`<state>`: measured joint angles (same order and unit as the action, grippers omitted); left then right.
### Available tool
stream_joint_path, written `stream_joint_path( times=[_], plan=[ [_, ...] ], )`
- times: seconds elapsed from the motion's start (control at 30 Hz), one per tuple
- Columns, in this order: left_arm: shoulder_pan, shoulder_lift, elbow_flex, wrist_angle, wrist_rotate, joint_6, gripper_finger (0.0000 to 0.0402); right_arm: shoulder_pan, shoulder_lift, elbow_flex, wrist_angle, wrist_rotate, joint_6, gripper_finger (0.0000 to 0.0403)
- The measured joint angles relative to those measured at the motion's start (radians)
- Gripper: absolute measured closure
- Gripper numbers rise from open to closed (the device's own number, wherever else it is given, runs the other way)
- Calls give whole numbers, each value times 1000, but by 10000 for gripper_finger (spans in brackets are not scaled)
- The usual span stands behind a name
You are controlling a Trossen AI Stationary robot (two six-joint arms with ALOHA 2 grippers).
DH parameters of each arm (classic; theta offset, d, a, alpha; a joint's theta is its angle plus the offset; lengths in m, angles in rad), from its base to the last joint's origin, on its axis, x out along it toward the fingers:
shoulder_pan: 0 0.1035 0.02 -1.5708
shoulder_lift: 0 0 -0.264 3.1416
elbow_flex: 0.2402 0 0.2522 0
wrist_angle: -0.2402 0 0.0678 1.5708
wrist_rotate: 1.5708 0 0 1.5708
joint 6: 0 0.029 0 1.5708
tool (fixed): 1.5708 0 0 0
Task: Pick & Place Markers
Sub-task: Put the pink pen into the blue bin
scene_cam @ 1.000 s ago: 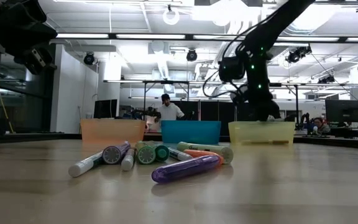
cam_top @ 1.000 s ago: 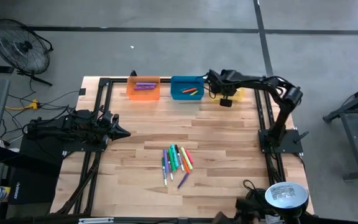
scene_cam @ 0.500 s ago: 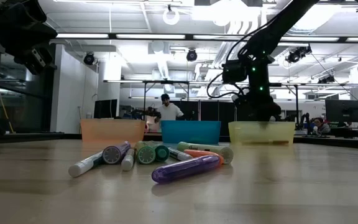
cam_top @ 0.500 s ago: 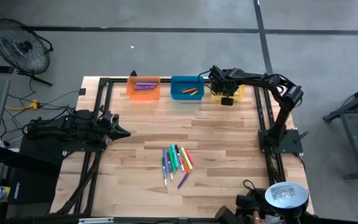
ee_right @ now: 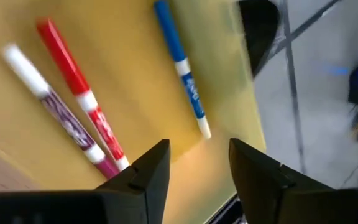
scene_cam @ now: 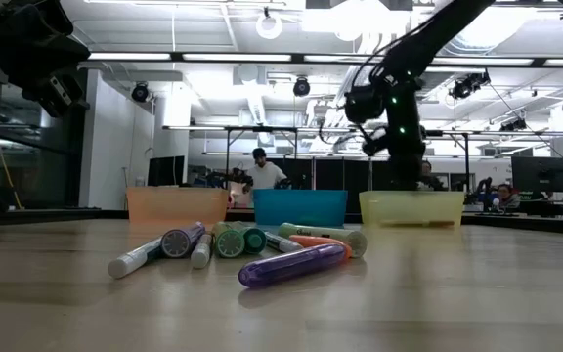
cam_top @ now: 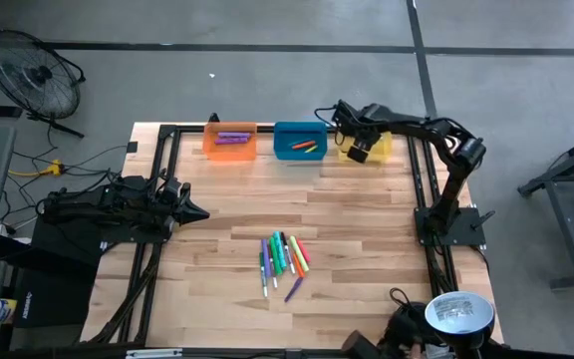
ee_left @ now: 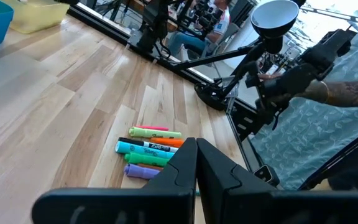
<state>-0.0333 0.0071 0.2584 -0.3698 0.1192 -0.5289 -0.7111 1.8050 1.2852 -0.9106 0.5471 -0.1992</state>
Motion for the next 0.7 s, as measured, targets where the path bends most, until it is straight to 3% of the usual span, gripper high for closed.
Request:
stream_joint_path(
  times=[0.1,0.43,0.7],
  plan=[
    [0,0,0,0,0,0,401,19,0,53,-49,-33,89,247],
    [0,0,0,0,0,0,401,138,0,222,-135,-341,287,246],
    [0,0,0,0,0,0,401,318,0,276,-163,-371,450,247]
  ],
)
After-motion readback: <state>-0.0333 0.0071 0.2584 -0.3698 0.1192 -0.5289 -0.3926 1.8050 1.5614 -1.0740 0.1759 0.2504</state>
